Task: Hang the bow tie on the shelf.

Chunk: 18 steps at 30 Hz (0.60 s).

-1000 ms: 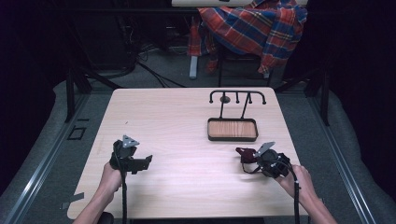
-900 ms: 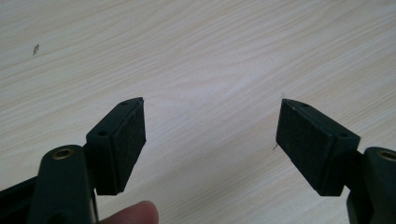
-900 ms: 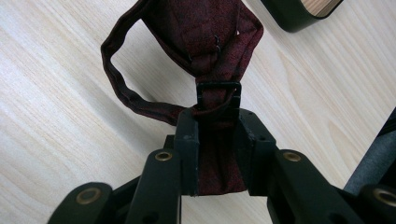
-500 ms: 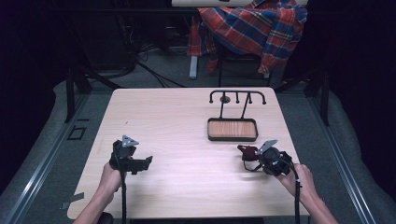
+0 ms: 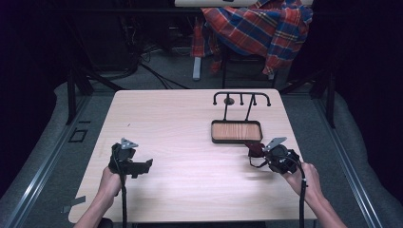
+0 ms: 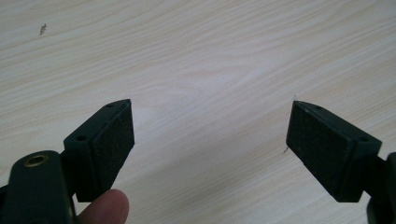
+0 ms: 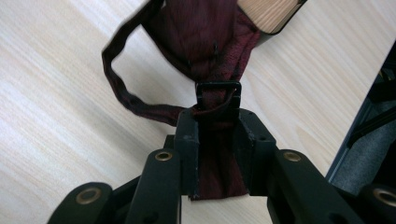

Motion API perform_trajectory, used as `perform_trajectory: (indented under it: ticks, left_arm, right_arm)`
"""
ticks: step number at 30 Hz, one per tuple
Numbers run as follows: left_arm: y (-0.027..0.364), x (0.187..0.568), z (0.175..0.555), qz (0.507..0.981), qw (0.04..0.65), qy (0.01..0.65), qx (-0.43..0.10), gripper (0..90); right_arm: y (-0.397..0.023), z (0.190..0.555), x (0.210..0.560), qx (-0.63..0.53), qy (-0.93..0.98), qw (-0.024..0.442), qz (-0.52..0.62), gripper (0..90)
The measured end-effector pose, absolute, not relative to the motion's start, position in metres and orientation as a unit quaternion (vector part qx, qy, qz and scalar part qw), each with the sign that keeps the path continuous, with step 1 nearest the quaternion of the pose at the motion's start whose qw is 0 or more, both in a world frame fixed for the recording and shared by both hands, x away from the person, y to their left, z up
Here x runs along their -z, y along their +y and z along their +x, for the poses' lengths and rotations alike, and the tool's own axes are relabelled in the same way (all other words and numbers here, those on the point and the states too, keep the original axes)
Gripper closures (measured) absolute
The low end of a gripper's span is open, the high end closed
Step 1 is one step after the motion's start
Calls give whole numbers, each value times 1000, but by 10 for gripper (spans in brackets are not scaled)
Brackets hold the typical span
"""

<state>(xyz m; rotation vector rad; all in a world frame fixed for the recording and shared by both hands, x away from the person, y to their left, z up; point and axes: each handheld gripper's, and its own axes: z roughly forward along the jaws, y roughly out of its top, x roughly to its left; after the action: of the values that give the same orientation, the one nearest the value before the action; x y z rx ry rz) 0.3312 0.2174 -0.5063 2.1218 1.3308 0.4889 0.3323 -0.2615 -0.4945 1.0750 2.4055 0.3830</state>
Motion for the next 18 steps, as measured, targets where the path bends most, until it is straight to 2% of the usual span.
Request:
perform_trajectory:
  ticks: [12, 18]
  left_arm:
    - [221, 505, 328, 794, 292, 499, -189, 159]
    - [222, 504, 326, 791, 292, 502, -192, 161]
  right_arm:
    - [-262, 334, 489, -146, 871, 249, 397, 723]
    - [-261, 333, 479, -157, 866, 271, 390, 723]
